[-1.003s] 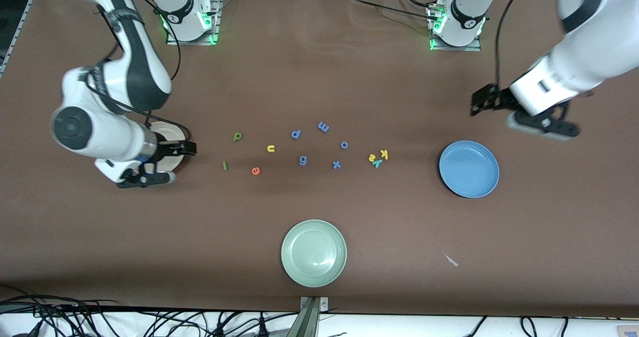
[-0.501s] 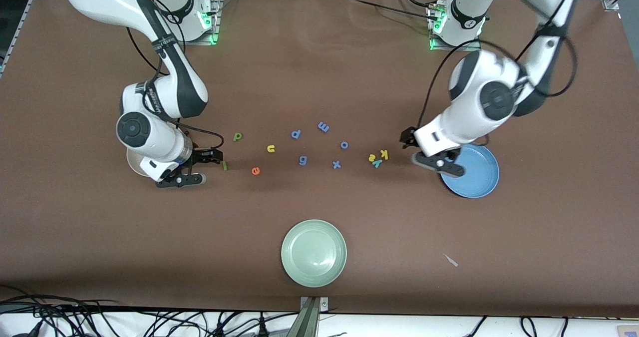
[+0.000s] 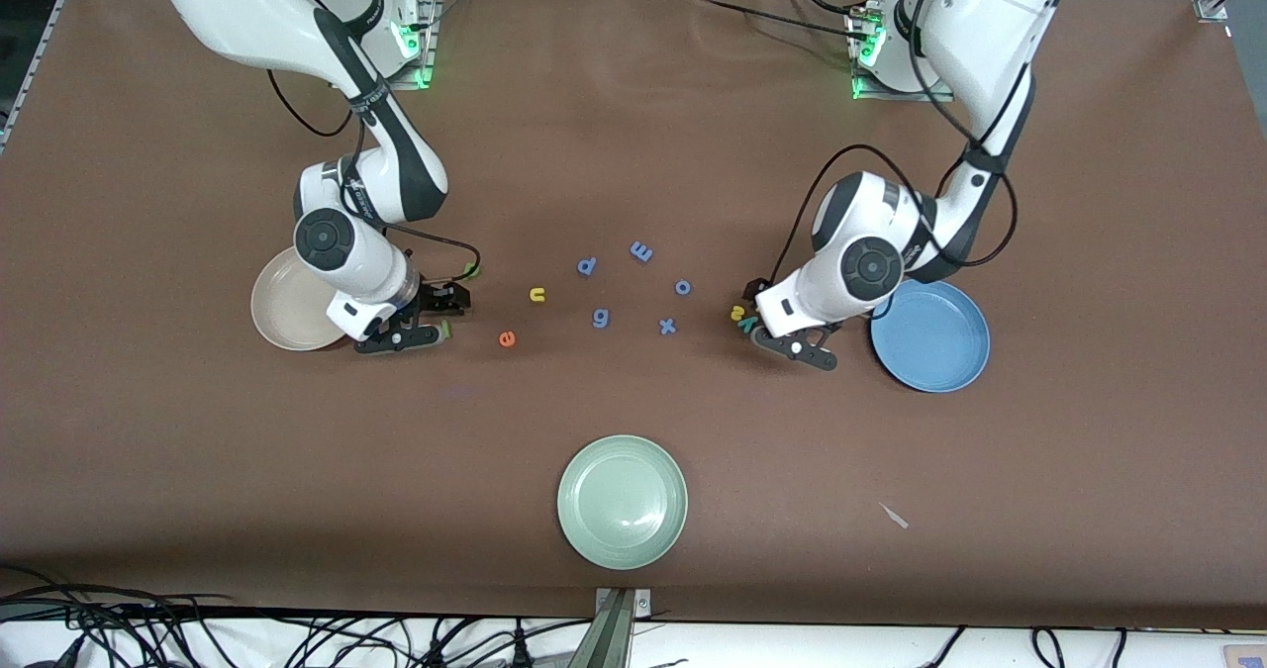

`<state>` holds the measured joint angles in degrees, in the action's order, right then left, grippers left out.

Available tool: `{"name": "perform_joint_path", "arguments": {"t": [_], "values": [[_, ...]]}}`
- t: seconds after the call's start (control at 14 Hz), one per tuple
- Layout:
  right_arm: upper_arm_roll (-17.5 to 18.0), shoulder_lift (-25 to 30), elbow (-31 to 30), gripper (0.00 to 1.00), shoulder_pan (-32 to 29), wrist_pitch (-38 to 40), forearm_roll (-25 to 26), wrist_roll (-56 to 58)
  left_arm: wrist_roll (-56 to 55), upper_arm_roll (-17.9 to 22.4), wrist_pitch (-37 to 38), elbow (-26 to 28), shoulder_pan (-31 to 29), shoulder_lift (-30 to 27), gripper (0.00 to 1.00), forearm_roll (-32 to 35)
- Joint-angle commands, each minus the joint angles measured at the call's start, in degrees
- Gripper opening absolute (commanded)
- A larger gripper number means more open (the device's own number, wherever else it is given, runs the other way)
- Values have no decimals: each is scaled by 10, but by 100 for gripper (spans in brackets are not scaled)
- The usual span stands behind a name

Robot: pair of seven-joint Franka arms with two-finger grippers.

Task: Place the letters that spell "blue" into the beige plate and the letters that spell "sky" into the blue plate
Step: 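Grasp the green l with the right gripper while the left gripper grasps k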

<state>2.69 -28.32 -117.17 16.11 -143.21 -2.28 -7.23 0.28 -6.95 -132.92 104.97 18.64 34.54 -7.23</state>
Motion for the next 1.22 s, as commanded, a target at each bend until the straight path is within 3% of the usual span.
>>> {"name": "perform_joint_path", "arguments": {"t": [0.0, 0.21, 0.29, 0.43, 0.57, 0.72, 0.93, 1.15], "values": [[-2, -14, -3, 98, 6, -22, 8, 0, -1, 12, -21, -20, 16, 18, 100, -15], [-3, -23, 2, 90, 6, -24, 9, 1, -13, 11, -18, 8, 16, 9, 100, -15], [-3, -25, 4, 83, 6, -24, 8, 1, -14, 11, -18, 20, 16, -1, 100, -15], [-2, -27, 5, 58, 6, -24, 8, 1, -16, 11, -17, 49, 16, -20, 99, -15], [-2, -27, 6, 33, 6, -24, 8, -4, -19, 11, -16, 75, 19, -39, 91, -15], [-3, -31, 11, 15, 6, -24, 8, -6, -33, 10, -15, 86, 20, -48, 85, -15], [-2, -34, 17, 0, 7, -23, 8, -6, -56, 7, -15, 80, 32, -44, 82, -15], [-3, -30, 30, 0, 6, -15, 8, 2, -71, 7, -20, 78, 39, -38, 83, -14]]}}
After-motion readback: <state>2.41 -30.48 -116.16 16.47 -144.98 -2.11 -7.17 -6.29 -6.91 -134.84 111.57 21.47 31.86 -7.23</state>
